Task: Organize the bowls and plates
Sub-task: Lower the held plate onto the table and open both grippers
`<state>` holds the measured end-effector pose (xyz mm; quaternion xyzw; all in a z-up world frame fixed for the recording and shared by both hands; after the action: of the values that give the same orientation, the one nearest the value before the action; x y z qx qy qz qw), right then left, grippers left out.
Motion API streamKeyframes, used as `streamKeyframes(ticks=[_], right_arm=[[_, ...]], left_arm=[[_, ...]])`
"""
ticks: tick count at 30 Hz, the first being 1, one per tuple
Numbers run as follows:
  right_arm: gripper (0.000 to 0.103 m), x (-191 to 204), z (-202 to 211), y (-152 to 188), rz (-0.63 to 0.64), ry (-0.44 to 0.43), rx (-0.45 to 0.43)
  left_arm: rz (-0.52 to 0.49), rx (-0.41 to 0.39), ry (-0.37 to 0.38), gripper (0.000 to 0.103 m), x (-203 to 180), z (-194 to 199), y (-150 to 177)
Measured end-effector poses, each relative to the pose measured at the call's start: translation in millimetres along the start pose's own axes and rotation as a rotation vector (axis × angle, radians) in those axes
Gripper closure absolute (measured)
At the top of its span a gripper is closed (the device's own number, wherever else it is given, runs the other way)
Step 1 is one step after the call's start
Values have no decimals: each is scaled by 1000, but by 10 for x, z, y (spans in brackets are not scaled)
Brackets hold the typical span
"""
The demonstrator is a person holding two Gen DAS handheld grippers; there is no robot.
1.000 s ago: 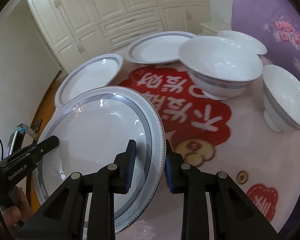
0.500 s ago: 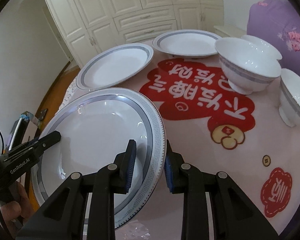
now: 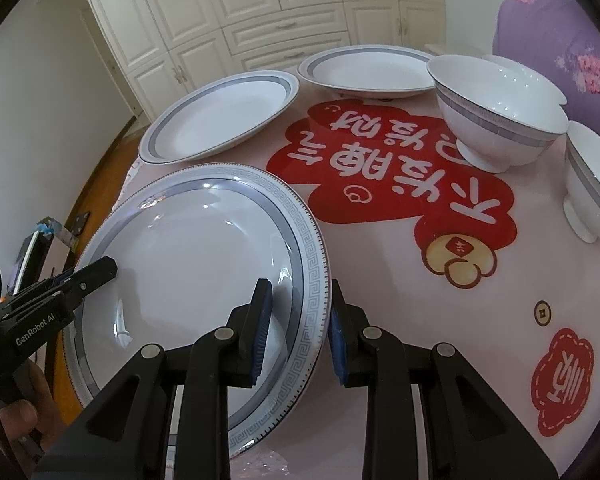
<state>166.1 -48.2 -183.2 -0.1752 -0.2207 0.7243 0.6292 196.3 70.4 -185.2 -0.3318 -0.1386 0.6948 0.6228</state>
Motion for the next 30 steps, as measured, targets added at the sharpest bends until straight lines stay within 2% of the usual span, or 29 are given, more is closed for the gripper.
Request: streamKeyframes(ticks=[4,5,6,7,8,9,10,12,18,30], right_arm=[[73,7,38,-10,-5,-3,-7],[63,4,53,-21,-7,-7,-12],[42,-2,71,-35,-9,-8,-18],[29,-14,96,-51,-12,-7,-29],[7,-27,121,-67,-14,-6,-39],[2,-52,165,-92,-20,-7,-60],[2,-68,197,-109,-23,-6,-72],[0,-117,252,-142,-32,0,-85],[0,-281,409,-305,-73,8,-135],[0,-250,842,-788,-50,-16,-240]], left_arm=[[-5,4,-6,80,32,-44,-9],[-15,3,-12,79,25,-46,-12],[-23,1,-20,78,20,-42,-17],[-31,-3,-33,68,14,-37,-22],[-36,-10,-45,57,17,-21,-32],[-39,-25,-58,30,24,10,-49],[-43,-43,-71,9,24,44,-61],[-63,-104,-108,1,18,158,-113],[-88,-159,-150,1,-21,344,-198],[-87,-268,-124,1,-84,870,-453]])
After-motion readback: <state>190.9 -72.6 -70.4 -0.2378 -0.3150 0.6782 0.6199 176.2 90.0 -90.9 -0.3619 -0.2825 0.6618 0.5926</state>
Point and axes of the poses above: each gripper's, at about its wrist camera, not at the fingertips, and z roughly against the way its jaws point, x to its left, y to its underside, the point moved 8 cm from there along -z, roughly the way its jaws point, and after that the axes turned 8 degrees about y, right-handed, at the moved point
